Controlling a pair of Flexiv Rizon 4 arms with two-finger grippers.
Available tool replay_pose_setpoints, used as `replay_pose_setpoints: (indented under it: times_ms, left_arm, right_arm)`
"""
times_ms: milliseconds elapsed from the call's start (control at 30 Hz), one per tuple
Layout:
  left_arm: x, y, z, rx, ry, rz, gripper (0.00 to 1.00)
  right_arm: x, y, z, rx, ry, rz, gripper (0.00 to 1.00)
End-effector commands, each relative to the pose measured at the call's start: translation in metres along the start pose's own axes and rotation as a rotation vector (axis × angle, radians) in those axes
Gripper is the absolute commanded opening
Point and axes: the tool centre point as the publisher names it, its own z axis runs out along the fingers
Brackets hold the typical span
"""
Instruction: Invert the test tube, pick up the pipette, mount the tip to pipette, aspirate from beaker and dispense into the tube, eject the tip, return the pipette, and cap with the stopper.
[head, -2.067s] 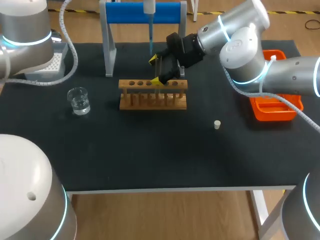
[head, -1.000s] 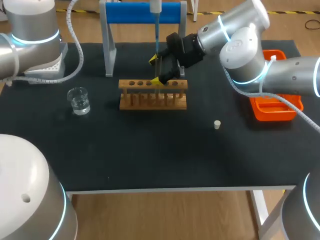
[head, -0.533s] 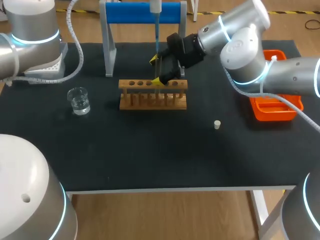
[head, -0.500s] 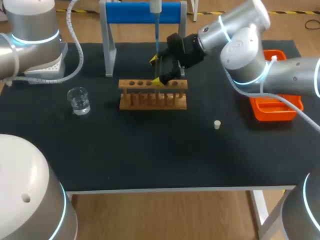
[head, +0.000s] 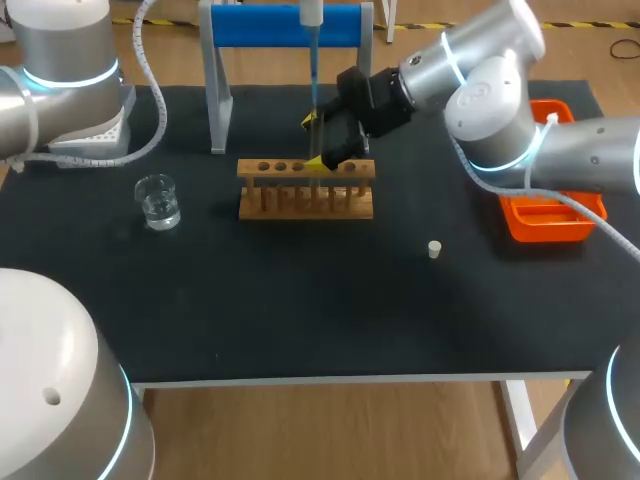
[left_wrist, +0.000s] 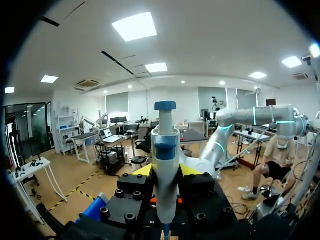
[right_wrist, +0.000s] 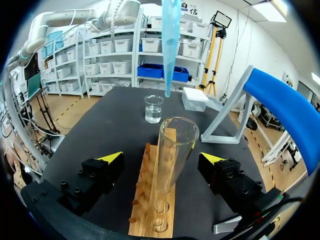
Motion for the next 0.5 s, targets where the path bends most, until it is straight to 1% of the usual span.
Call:
replay_pose_setpoints:
  times_ms: [33,500]
  left_arm:
    - [-0.0014,-0.0009,-0.0005,-0.003,0.004,-0.001,0.0]
    - [-0.0014,-0.0009,-0.0005,-0.003,0.004,-0.001,0.0]
  right_arm:
    - [0.0012,0.0001,-0.0029,0.003,0.002,-0.001,1.0]
    - [0.0021,-0.001,-0.005,0.009,0.004,0.001,1.0]
